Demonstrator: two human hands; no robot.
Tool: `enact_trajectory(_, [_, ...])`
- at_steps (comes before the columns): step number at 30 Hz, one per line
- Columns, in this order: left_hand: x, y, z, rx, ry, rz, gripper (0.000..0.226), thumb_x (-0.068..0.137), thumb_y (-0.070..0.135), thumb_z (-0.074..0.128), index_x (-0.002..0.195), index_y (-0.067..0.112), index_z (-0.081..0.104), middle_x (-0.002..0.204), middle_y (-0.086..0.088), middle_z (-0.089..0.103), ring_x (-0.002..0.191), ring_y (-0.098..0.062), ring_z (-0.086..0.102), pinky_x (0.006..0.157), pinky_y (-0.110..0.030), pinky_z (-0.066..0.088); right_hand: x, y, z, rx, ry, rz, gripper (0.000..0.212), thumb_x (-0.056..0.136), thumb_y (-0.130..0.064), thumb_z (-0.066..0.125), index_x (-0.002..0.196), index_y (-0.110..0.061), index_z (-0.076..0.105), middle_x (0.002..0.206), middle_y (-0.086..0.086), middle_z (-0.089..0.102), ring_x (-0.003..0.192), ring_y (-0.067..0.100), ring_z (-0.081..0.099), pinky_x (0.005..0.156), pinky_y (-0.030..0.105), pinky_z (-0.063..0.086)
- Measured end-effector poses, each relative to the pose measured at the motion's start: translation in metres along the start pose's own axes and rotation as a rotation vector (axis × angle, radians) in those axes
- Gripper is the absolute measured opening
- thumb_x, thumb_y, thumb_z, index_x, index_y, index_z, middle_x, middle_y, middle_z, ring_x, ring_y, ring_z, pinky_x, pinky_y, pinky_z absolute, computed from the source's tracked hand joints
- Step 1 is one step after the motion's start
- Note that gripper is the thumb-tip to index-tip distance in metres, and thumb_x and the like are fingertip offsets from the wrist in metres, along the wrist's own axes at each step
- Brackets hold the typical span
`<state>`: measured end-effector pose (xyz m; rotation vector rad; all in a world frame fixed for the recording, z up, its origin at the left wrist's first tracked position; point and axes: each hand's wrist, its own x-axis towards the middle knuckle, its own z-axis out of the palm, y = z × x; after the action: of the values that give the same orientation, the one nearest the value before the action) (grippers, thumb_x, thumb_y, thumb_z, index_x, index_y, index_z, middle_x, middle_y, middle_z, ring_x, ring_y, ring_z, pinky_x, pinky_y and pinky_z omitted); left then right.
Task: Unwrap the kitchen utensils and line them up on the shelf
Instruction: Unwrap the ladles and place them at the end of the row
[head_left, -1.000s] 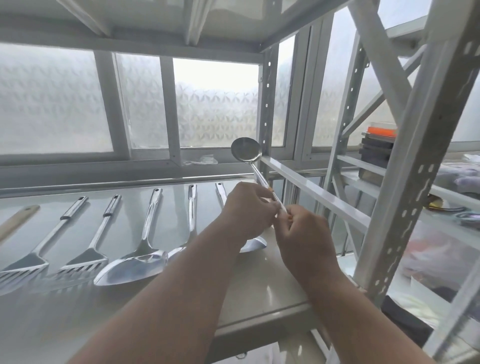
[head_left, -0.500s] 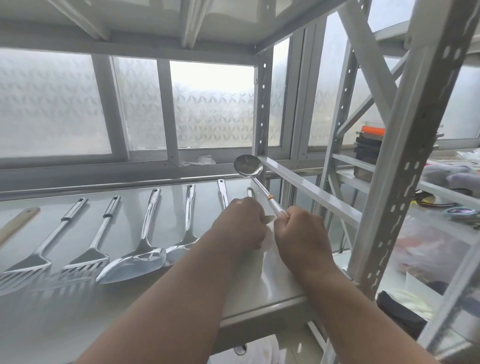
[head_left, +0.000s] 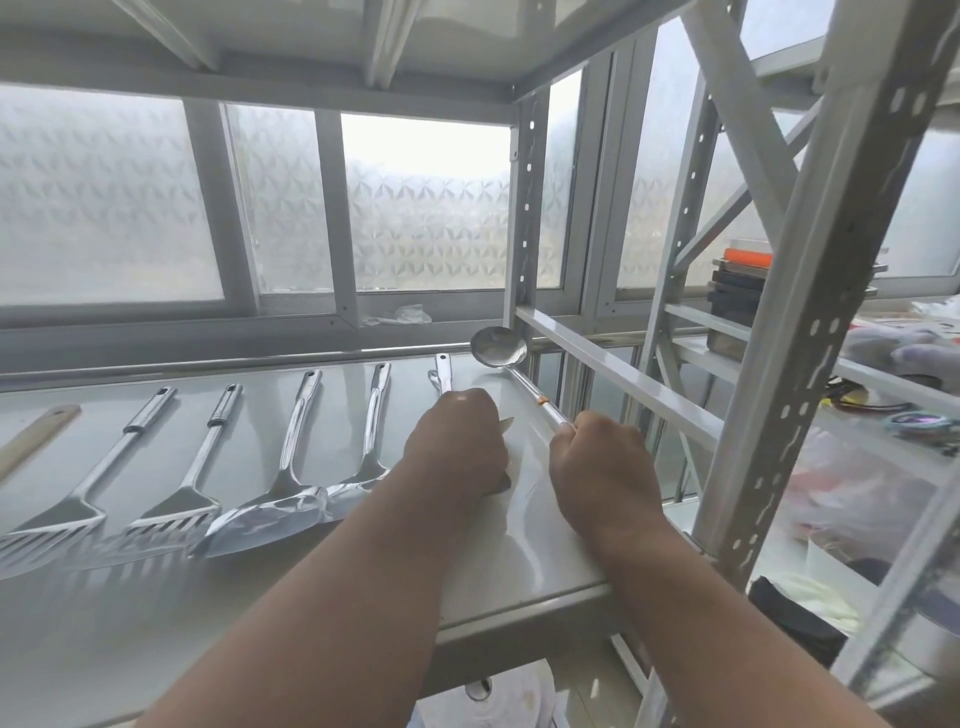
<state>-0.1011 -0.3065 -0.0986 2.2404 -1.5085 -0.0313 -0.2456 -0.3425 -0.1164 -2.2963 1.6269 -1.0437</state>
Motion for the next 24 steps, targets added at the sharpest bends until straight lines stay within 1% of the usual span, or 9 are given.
enact_trajectory(4, [-0.001, -0.004, -0.002, 0.088, -0.045, -0.035, 0.040, 0.088, 0.018, 0.076, 0.080, 0.020, 0.038, 0.099, -0.005, 0.053, 0.095, -0.028, 0.056, 0.088, -0.040, 0.061, -0.001, -0.002, 0.000, -0.029, -0.004, 0.013, 0.036, 0.104, -0.029, 0.041, 0.099, -0.005, 0.066, 0.096, 0.019, 0.069, 0.092, 0.041, 0.063, 0.070, 0.035, 0.036])
enact_trajectory(7, [-0.003, -0.003, -0.004, 0.079, -0.061, -0.063, 0.040, 0.086, 0.013, 0.079, 0.089, 0.019, 0.039, 0.082, 0.001, 0.036, 0.091, -0.027, 0.053, 0.089, -0.042, 0.061, -0.002, -0.004, 0.000, -0.057, -0.003, 0.040, 0.035, 0.103, -0.029, 0.040, 0.101, -0.006, 0.066, 0.096, 0.018, 0.069, 0.095, 0.042, 0.065, 0.071, 0.037, 0.040])
enact_trajectory(9, [-0.004, -0.002, -0.005, 0.073, -0.059, -0.067, 0.040, 0.085, 0.009, 0.078, 0.093, 0.018, 0.040, 0.080, 0.002, 0.032, 0.089, -0.028, 0.055, 0.089, -0.041, 0.062, -0.001, -0.005, 0.001, -0.098, -0.013, 0.069, 0.033, 0.102, -0.029, 0.039, 0.102, -0.008, 0.065, 0.093, 0.015, 0.067, 0.097, 0.041, 0.065, 0.071, 0.038, 0.040])
enact_trajectory(13, [0.001, -0.004, -0.001, 0.097, -0.048, -0.055, 0.036, 0.084, 0.012, 0.077, 0.092, 0.017, 0.043, 0.086, -0.001, 0.043, 0.090, -0.028, 0.054, 0.085, -0.042, 0.062, 0.001, -0.003, 0.005, -0.148, -0.039, 0.088, 0.028, 0.101, -0.027, 0.038, 0.103, -0.012, 0.062, 0.087, 0.010, 0.059, 0.110, 0.034, 0.055, 0.071, 0.038, 0.041])
enact_trajectory(16, [0.004, -0.007, 0.001, 0.153, -0.039, -0.026, 0.032, 0.084, 0.019, 0.076, 0.091, 0.016, 0.046, 0.106, -0.005, 0.052, 0.089, -0.028, 0.052, 0.075, -0.037, 0.057, 0.001, -0.001, 0.006, -0.170, -0.040, 0.092, 0.027, 0.099, -0.023, 0.040, 0.104, -0.011, 0.064, 0.102, 0.009, 0.065, 0.115, 0.032, 0.051, 0.075, 0.038, 0.047])
enact_trajectory(18, [0.004, -0.007, 0.001, 0.142, -0.031, -0.016, 0.032, 0.081, 0.017, 0.079, 0.085, 0.016, 0.047, 0.108, -0.005, 0.055, 0.088, -0.029, 0.053, 0.071, -0.034, 0.053, 0.002, 0.001, 0.008, -0.187, -0.047, 0.096, 0.029, 0.097, -0.021, 0.041, 0.107, -0.011, 0.066, 0.108, 0.009, 0.064, 0.116, 0.032, 0.050, 0.085, 0.038, 0.049])
enact_trajectory(20, [0.004, -0.006, 0.001, 0.072, -0.024, -0.028, 0.029, 0.078, 0.010, 0.081, 0.085, 0.015, 0.053, 0.107, -0.006, 0.059, 0.088, -0.029, 0.058, 0.071, -0.036, 0.057, 0.002, 0.001, 0.009, -0.197, -0.064, 0.099, 0.036, 0.094, -0.020, 0.036, 0.109, -0.013, 0.068, 0.108, 0.008, 0.063, 0.113, 0.031, 0.051, 0.089, 0.037, 0.047])
enact_trajectory(22, [0.002, -0.005, 0.000, -0.019, -0.018, -0.055, 0.023, 0.078, 0.003, 0.079, 0.090, 0.013, 0.062, 0.106, -0.008, 0.065, 0.085, -0.031, 0.066, 0.075, -0.040, 0.064, 0.001, 0.001, 0.009, -0.183, -0.084, 0.098, 0.048, 0.089, -0.021, 0.026, 0.110, -0.014, 0.069, 0.106, 0.007, 0.062, 0.110, 0.032, 0.051, 0.086, 0.037, 0.045])
enact_trajectory(24, [0.001, -0.005, -0.001, -0.055, -0.013, -0.061, 0.022, 0.078, 0.000, 0.078, 0.089, 0.012, 0.064, 0.108, -0.010, 0.069, 0.087, -0.034, 0.072, 0.076, -0.042, 0.065, 0.000, -0.001, 0.006, -0.165, -0.095, 0.111, 0.045, 0.092, -0.026, 0.029, 0.111, -0.009, 0.067, 0.108, 0.009, 0.062, 0.111, 0.034, 0.051, 0.087, 0.038, 0.046])
